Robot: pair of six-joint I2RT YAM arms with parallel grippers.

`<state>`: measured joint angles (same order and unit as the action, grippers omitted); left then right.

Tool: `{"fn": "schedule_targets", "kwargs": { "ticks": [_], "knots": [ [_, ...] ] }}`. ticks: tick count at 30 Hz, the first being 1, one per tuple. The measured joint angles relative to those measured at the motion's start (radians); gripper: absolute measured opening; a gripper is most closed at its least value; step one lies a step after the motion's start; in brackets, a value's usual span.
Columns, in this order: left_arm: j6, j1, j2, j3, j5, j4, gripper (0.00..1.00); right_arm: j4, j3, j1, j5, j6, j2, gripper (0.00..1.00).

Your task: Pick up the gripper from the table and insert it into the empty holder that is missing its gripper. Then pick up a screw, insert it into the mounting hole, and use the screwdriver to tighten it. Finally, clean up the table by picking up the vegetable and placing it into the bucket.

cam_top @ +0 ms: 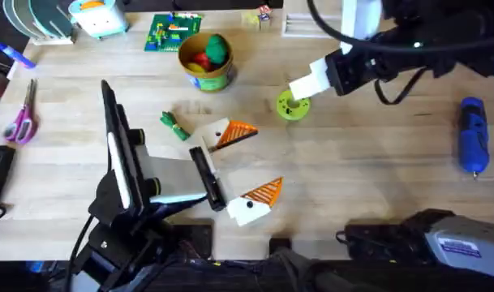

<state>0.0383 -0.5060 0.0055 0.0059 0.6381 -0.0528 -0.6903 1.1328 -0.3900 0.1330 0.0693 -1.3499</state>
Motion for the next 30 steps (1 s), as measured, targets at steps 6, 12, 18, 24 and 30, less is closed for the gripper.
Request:
{"fn": "schedule_targets", "kwargs": {
  "ticks": [6,12,18,24,30],
  "knots": [
    [0.0,0.0,0.0,0.0,0.002,0.0,0.993,0.001,0.0,-0.094,-0.046,0.017,-0.13,0.939],
    [0.0,0.0,0.0,0.0,0.002,0.0,0.993,0.014,0.0,-0.179,-0.102,0.027,-0.264,0.79],
    [0.0,0.0,0.0,0.0,0.002,0.0,0.993,0.065,0.0,-0.192,-0.121,0.032,-0.324,0.578],
    [0.0,0.0,0.0,0.0,0.002,0.0,0.993,0.11,0.0,-0.192,-0.13,0.032,-0.336,0.525],
    [0.0,0.0,0.0,0.0,0.002,0.0,0.993,0.117,0.0,-0.192,-0.149,0.029,-0.37,0.339]
  ]
}}
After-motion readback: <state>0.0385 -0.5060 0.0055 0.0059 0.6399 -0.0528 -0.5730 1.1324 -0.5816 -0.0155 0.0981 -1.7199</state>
